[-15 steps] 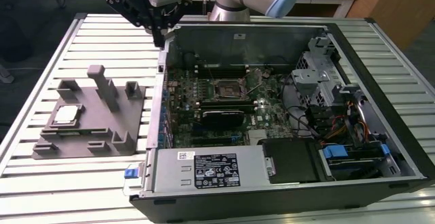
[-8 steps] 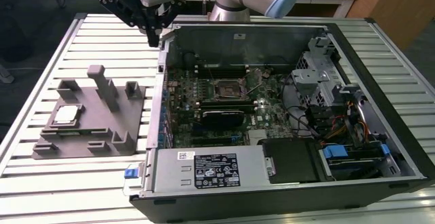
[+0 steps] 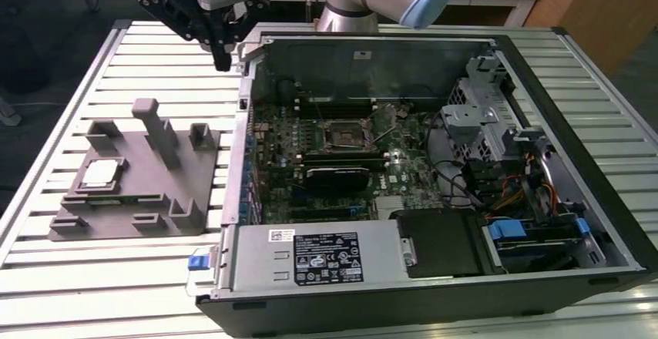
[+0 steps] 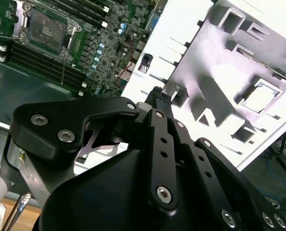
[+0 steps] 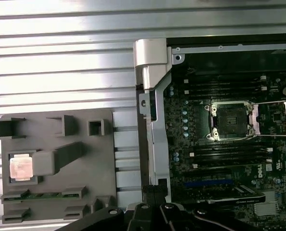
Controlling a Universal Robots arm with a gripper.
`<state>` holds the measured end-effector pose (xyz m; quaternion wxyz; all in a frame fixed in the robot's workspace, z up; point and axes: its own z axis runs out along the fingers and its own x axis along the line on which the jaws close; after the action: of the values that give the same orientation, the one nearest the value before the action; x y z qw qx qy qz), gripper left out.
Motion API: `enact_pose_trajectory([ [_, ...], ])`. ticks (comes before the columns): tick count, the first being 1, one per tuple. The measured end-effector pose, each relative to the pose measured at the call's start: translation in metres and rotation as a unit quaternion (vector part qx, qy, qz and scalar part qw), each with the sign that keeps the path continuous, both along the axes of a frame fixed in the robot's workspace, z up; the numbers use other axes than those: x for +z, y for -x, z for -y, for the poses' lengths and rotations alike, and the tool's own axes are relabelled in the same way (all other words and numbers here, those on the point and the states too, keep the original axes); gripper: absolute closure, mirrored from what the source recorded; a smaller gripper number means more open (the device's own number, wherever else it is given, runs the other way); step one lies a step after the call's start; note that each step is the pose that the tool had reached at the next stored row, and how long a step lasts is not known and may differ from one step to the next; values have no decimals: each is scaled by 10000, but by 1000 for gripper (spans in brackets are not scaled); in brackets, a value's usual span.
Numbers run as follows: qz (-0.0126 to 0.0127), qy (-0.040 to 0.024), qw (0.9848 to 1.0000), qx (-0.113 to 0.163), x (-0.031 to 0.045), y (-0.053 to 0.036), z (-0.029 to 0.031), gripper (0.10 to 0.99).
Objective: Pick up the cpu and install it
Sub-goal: 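Reach for the cpu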
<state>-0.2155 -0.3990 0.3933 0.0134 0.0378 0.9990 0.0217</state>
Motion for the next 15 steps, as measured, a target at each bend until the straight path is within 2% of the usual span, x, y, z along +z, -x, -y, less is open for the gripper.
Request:
enact_pose_trajectory([
  [15,4,0,10000,0,0,250,0,980],
])
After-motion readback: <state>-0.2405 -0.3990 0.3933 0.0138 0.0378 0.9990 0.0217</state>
